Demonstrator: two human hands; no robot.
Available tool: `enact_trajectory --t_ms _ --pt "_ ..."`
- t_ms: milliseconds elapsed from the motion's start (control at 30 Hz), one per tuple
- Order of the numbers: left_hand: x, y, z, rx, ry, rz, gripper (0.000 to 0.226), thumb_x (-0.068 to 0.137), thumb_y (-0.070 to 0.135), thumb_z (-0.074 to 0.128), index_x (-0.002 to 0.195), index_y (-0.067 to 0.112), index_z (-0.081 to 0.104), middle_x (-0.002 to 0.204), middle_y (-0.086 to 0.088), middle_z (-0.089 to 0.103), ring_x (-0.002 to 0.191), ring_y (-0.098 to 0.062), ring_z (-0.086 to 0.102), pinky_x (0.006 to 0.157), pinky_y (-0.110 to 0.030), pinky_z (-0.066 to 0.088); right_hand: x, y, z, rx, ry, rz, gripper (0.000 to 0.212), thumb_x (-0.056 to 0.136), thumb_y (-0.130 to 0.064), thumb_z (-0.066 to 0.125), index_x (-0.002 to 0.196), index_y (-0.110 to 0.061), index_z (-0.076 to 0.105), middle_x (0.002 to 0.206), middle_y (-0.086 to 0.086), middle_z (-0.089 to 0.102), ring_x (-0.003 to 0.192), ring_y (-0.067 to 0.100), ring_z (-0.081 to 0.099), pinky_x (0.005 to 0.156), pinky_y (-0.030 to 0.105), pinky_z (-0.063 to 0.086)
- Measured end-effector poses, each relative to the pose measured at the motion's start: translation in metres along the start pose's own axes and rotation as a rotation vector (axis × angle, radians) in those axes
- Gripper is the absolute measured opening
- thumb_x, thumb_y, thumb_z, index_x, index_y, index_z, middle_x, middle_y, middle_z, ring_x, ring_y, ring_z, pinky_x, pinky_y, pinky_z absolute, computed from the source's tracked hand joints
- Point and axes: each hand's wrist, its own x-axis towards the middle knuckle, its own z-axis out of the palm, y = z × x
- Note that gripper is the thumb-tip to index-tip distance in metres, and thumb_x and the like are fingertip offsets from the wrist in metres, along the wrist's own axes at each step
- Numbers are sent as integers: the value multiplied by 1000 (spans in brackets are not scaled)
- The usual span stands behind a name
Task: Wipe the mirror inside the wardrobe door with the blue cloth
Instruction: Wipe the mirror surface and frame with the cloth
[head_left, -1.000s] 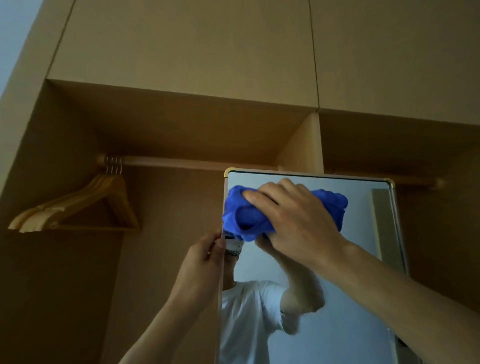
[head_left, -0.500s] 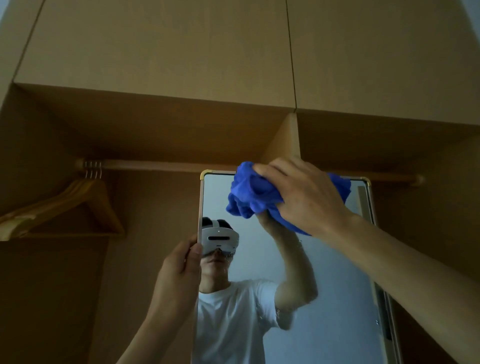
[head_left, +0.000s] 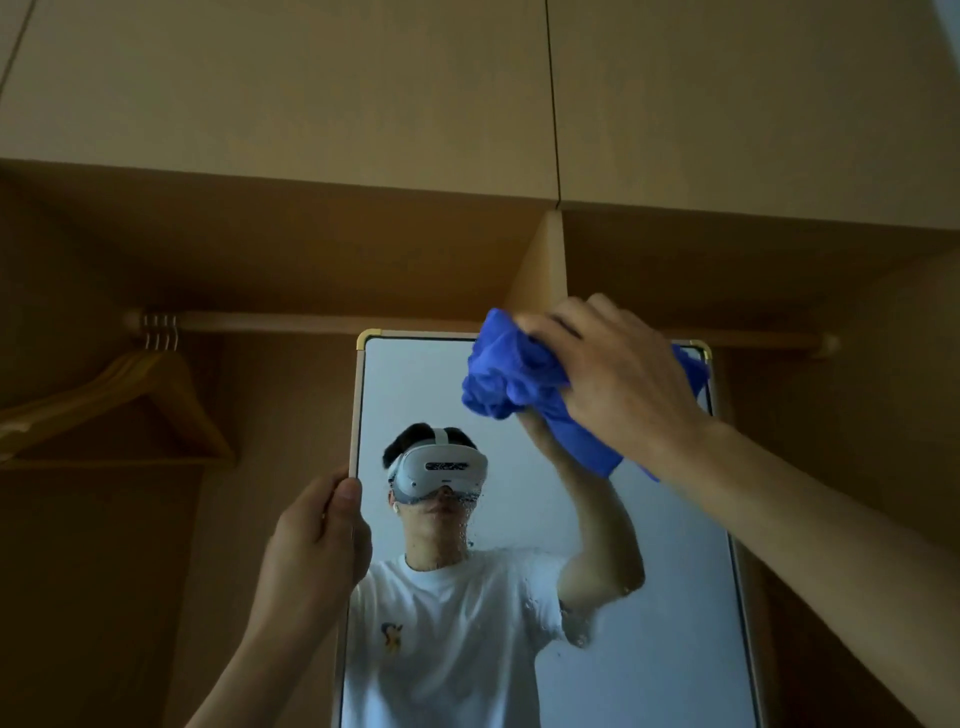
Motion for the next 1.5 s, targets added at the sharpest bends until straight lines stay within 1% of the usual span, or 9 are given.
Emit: enact_trajectory --t_ms 100,300,400,500,600,767,967,1367,1500 --pt "-3 6 1 43 29 15 34 107 21 45 80 3 55 60 -14 59 44 -18 54 47 -28 42 4 12 -5 6 22 51 43 89 -26 43 131 -22 53 110 2 61 93 25 53 71 38 47" --pt "-6 5 5 89 96 22 36 107 22 46 76 7 56 53 1 60 43 -8 53 49 -29 42 -38 0 2 93 -39 14 53 80 -11 72 131 -17 59 107 1 66 93 27 57 79 42 50" --pt "-7 3 8 139 140 44 36 107 22 46 74 11 56 59 1 62 48 -9 55 49 -24 40 -61 -5 5 110 -54 -36 54 79 -16 77 130 -16 61 103 -1 66 86 24 56 73 36 50" --pt "-6 0 9 219 176 43 33 106 25 48 76 16 58 61 -1 61 59 -14 57 56 -35 43 -77 -6 6 106 -90 -73 60 77 -25 81 132 -16 59 107 -2 65 85 23 56 73 38 52" --pt "-7 -1 10 235 191 26 30 106 26 48 80 18 60 66 -1 64 66 -21 61 61 -38 47 -75 1 4 89 -97 -111 59 78 -21 77 133 -17 57 107 -2 63 87 22 55 73 38 51" --pt "-7 0 12 254 212 21 26 106 29 47 86 23 62 73 3 67 71 -16 62 67 -39 50 -47 29 -6 39 -44 -10 52 83 -18 67 133 -25 51 109 -5 59 93 21 53 73 38 49" --pt "-10 3 10 272 201 25 27 106 28 47 87 18 64 73 1 66 70 -18 62 63 -34 47 -32 59 -13 -28 -19 17 44 89 -24 54 133 -25 51 110 -1 61 93 23 54 67 35 47" --pt "-13 8 11 270 188 43 27 107 28 45 93 15 65 77 -4 67 73 -24 62 67 -42 50 -89 63 -14 78 -96 60 54 81 -25 70 134 -24 56 105 -5 66 90 23 62 66 30 46" --pt "-14 9 12 268 187 40 28 107 26 45 87 17 63 74 -6 65 70 -25 61 62 -36 46 -113 57 -12 66 -102 -16 57 77 -24 71 132 -19 59 103 -4 66 84 21 60 69 27 44"
